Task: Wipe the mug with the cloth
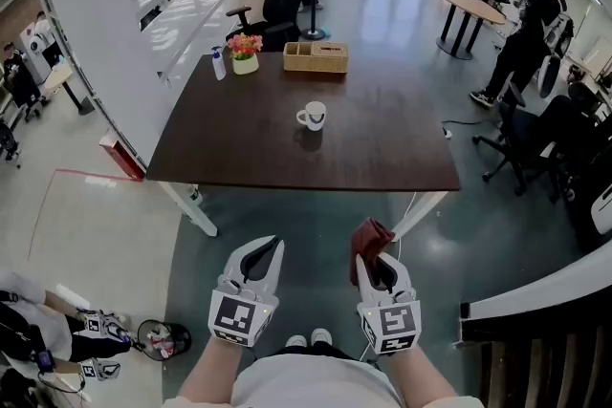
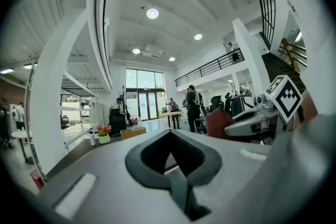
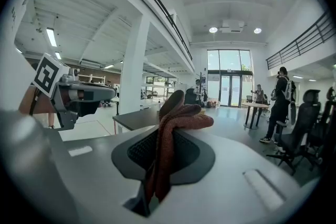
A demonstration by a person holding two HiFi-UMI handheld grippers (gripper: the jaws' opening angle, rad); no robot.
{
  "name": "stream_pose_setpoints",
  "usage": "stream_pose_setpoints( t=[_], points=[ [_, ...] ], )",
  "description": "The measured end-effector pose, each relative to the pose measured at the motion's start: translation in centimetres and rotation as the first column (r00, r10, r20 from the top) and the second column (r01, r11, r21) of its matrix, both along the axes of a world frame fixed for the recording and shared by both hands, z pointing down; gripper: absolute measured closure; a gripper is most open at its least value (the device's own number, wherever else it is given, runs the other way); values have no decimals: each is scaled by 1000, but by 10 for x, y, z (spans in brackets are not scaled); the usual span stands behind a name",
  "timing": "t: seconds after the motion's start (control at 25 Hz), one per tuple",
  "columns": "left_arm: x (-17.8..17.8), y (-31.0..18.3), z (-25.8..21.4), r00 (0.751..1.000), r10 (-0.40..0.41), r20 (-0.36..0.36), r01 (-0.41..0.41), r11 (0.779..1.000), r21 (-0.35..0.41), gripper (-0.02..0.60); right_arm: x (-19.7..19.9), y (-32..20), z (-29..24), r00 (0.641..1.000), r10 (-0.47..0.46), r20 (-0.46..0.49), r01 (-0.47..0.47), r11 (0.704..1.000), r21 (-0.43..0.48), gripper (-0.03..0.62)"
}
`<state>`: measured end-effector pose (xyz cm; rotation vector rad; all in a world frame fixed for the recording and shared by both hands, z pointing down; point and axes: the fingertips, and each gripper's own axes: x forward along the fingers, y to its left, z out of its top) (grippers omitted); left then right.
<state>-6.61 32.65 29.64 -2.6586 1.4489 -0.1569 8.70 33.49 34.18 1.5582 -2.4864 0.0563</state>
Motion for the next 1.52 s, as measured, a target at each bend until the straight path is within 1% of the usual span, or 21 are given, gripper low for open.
stream_pose_setpoints(
  t=[0.16,0.28,0.56,0.64,0.76,0.88,1.0,1.16,1.32,1.52],
  points=[
    [3,-7,5,1000,-15,5,15,1000,-13,581,6,-8,2,1000,2,11,-2,1000,4,517],
    [7,-14,5,1000,-23,3,23,1000,-6,581,11,-17,3,1000,-6,18,5,1000,6,517],
    [20,-39,13,998,-63,8,63,998,-10,581,34,-47,5,999,-18,35,18,1000,8,517],
    [23,-45,16,997,-71,9,71,997,-16,581,40,-57,8,999,-20,39,20,1000,-1,516],
    [27,-57,24,997,-76,27,77,997,-31,581,46,-75,18,998,-19,53,20,999,-29,516],
    [20,-78,33,996,-89,32,91,995,-43,581,40,-98,27,998,-29,63,32,998,-50,517],
    [10,-109,41,994,-104,29,106,993,-51,581,32,-129,34,997,-37,61,40,998,-56,517],
    [2,-161,58,995,-101,14,102,992,-69,581,26,-178,45,998,-30,49,33,998,-62,517],
    [-11,-229,64,996,-80,-24,79,994,-70,581,16,-236,48,999,-17,27,19,997,-69,516],
    [-27,-324,67,998,-37,-46,33,996,-82,581,4,-325,48,1000,14,23,-12,996,-83,516]
  ],
)
